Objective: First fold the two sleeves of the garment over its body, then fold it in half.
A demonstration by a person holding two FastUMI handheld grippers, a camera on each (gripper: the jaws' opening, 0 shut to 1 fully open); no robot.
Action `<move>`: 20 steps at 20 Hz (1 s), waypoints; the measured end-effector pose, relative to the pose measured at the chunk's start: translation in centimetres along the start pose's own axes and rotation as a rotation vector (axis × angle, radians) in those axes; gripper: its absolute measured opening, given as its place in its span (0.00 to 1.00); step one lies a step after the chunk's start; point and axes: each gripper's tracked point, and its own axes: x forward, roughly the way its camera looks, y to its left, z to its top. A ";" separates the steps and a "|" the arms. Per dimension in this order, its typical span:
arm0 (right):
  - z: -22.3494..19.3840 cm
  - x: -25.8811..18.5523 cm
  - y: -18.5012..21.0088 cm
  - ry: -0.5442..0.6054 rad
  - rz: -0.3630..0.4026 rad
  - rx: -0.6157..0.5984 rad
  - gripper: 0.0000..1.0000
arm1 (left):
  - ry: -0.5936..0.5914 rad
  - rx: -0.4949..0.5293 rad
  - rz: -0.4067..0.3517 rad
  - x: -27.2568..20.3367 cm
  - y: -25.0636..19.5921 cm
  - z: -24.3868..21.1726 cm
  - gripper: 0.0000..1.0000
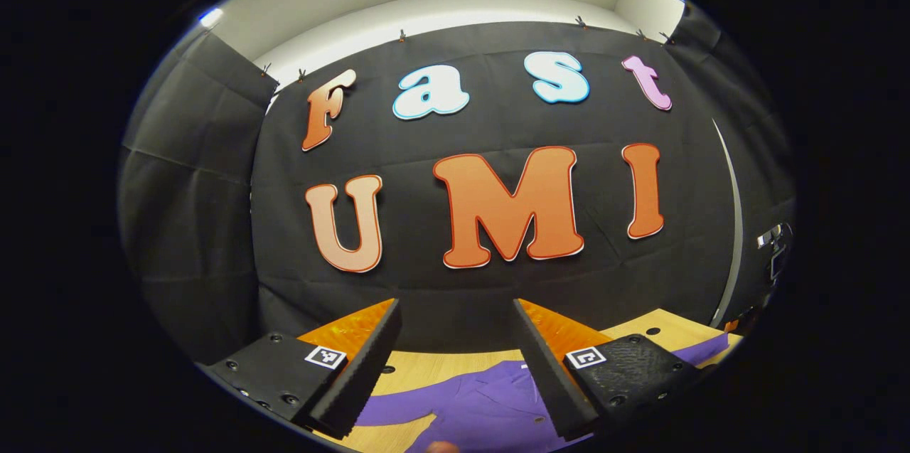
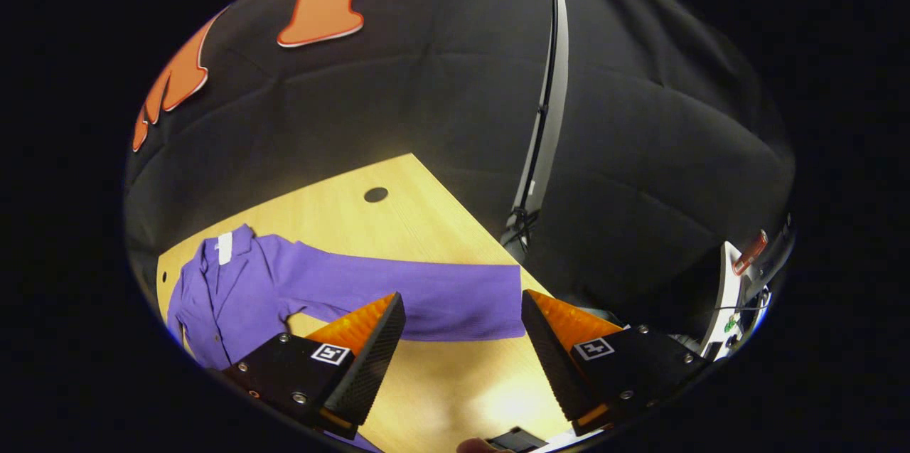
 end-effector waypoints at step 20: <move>-5.9 12.0 -3.5 0.490 -0.014 0.030 0.99 | 0.110 0.098 0.049 -1.7 0.7 -1.9 1.00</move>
